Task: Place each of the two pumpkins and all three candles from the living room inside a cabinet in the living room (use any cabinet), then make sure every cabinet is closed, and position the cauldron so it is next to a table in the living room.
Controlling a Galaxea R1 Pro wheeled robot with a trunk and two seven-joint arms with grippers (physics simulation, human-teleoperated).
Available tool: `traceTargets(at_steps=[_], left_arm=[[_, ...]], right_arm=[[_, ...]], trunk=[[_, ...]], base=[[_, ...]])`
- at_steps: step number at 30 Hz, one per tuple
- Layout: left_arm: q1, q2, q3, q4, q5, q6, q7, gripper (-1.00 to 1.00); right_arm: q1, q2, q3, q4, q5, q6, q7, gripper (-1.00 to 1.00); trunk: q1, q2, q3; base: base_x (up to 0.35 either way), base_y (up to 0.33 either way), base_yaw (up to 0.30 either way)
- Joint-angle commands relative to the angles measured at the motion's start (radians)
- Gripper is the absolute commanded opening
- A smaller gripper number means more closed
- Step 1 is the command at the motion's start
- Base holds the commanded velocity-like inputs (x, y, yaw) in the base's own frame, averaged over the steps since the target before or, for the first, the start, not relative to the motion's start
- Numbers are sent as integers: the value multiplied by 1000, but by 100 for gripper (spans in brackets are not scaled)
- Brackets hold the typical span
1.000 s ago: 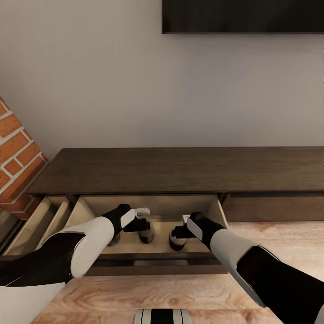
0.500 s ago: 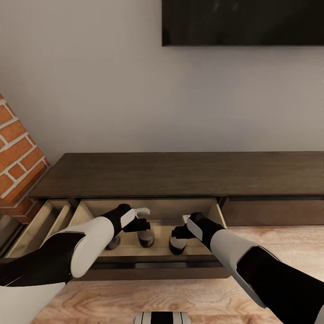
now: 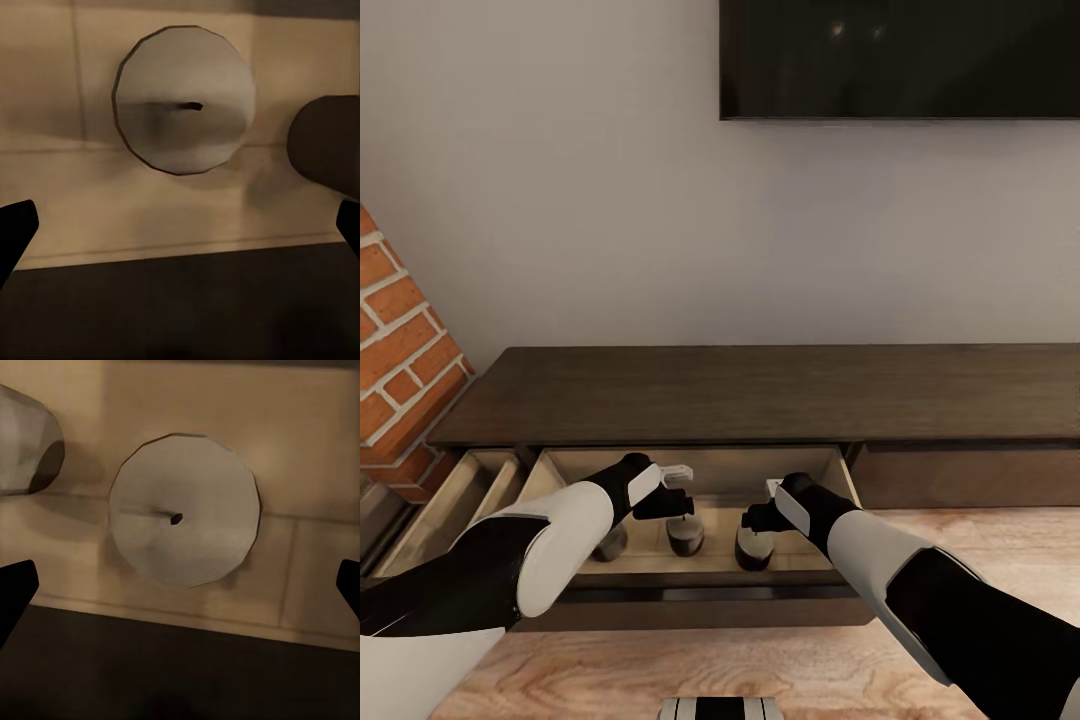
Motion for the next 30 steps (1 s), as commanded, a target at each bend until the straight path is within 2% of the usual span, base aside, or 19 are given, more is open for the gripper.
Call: traceTargets(at_steps=[1,11,30], left_arm=[[-1,0,1,1,11,2,9,100],[-1,0,2,1,11,4,10,100],[-1,0,2,1,11,1,10,100]], right_arm=[[0,0,5,-2,-11,4,-8,100],[1,0,5,-2,-11,4,-8,100],[1,1,6,12,-9,4,-8,100]], trunk=[[0,0,-1],[0,0,-1],[0,0,-1]], base=[[0,0,0],[-103,0,0],[-4,0,0]])
